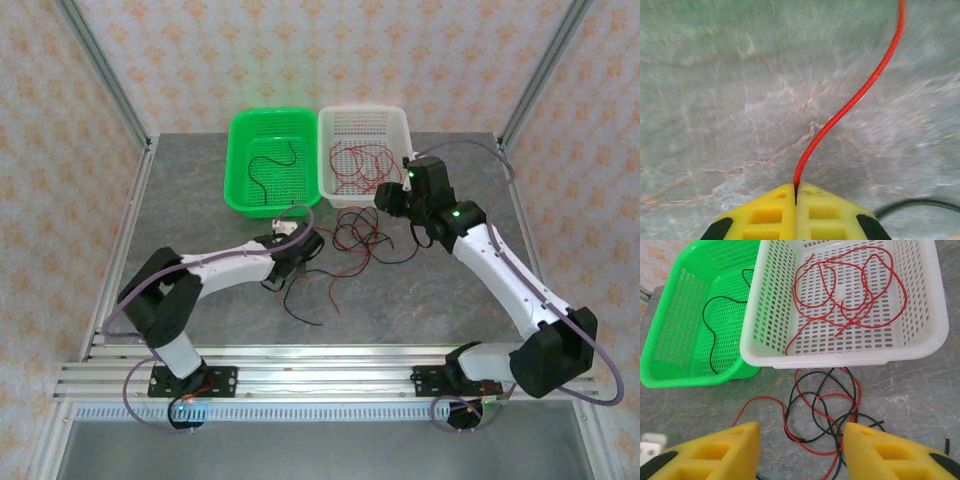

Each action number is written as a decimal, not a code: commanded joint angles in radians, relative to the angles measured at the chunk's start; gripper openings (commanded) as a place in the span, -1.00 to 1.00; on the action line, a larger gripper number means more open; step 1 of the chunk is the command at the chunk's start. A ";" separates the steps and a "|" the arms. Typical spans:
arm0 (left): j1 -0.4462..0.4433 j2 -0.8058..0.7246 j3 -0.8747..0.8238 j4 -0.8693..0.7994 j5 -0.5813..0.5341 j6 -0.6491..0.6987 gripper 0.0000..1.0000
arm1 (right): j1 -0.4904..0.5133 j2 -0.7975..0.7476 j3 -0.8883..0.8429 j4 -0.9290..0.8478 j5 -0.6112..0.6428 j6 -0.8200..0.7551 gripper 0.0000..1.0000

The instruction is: Untangle the cables

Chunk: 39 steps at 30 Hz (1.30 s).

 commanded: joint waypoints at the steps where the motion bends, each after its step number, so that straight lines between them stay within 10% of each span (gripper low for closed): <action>1: -0.022 -0.104 0.113 -0.105 -0.104 0.034 -1.00 | -0.003 -0.044 -0.017 0.027 0.021 0.028 -0.06; 39: -0.158 -0.314 0.717 -0.079 -0.101 0.234 -1.00 | 0.002 0.075 -0.340 0.516 -0.198 0.322 -0.05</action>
